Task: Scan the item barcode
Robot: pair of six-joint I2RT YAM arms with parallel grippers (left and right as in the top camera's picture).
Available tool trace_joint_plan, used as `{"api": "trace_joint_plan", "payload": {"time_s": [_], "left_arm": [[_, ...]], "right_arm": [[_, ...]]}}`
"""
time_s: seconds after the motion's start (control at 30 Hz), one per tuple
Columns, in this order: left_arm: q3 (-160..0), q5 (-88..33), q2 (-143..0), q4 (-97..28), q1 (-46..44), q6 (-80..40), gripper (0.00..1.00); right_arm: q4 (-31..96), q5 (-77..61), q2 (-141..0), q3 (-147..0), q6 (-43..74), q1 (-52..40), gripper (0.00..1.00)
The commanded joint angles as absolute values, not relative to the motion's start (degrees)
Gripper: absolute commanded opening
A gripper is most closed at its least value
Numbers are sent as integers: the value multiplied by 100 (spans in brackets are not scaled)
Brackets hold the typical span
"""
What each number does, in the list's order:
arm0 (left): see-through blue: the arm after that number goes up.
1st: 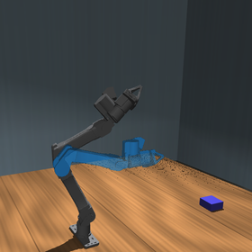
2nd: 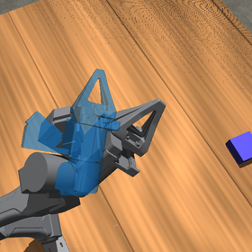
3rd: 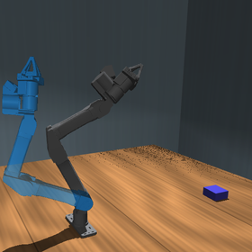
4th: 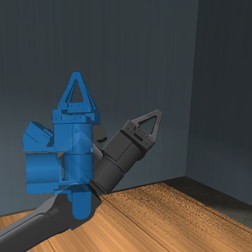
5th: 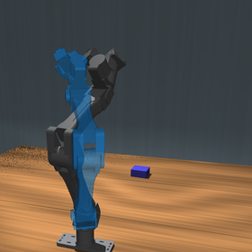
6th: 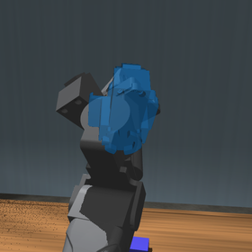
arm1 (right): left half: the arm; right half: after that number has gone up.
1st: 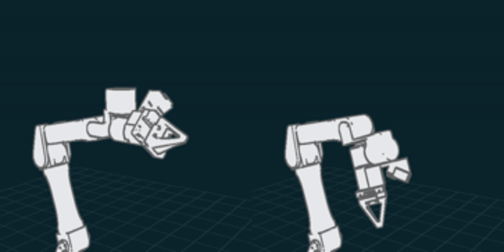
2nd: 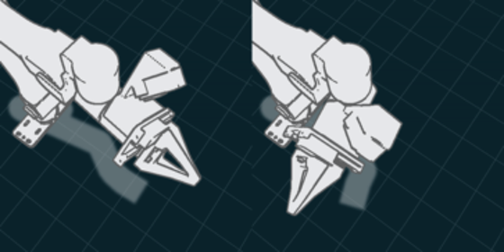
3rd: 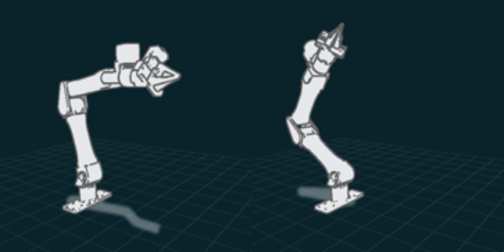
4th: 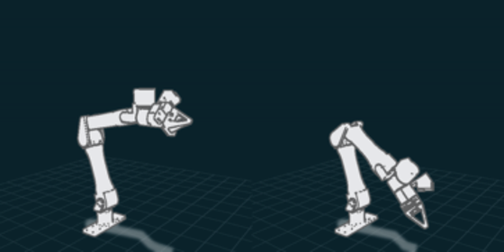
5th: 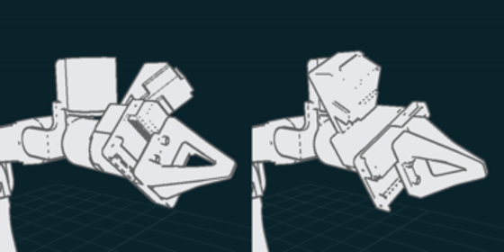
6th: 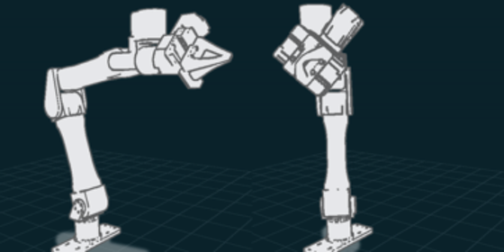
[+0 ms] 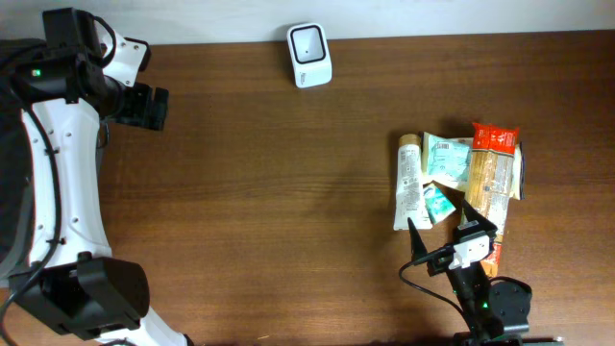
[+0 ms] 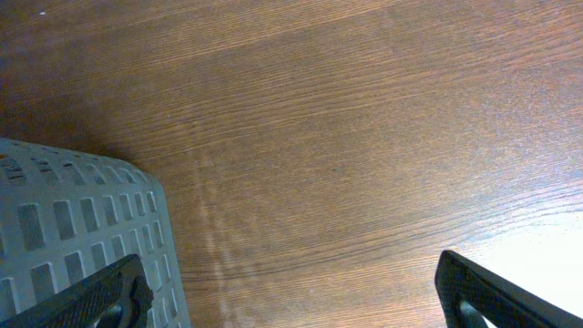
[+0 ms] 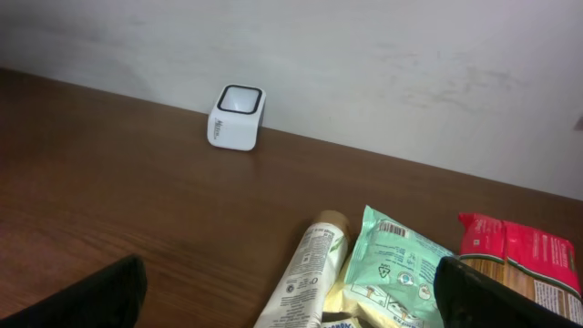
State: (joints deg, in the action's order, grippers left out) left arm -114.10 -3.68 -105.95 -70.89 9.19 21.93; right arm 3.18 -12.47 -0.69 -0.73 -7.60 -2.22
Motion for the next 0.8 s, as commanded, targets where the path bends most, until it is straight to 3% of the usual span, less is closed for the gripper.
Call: {"api": "trace_joint_plan", "payload": {"time_s": [0.0, 0.5, 0.77], "left_arm": [[-11448, -425, -10503, -7083, 956, 2283, 99], [-11448, -425, -10495, -7083, 954, 2283, 99], [-11354, -434, -9214, -6956, 950, 1938, 99]], "right_arm": [[325, -1350, -19, -32, -661, -185, 98], [325, -1350, -19, -32, -661, -185, 99], [325, -1347, -19, -32, -661, -185, 99]]}}
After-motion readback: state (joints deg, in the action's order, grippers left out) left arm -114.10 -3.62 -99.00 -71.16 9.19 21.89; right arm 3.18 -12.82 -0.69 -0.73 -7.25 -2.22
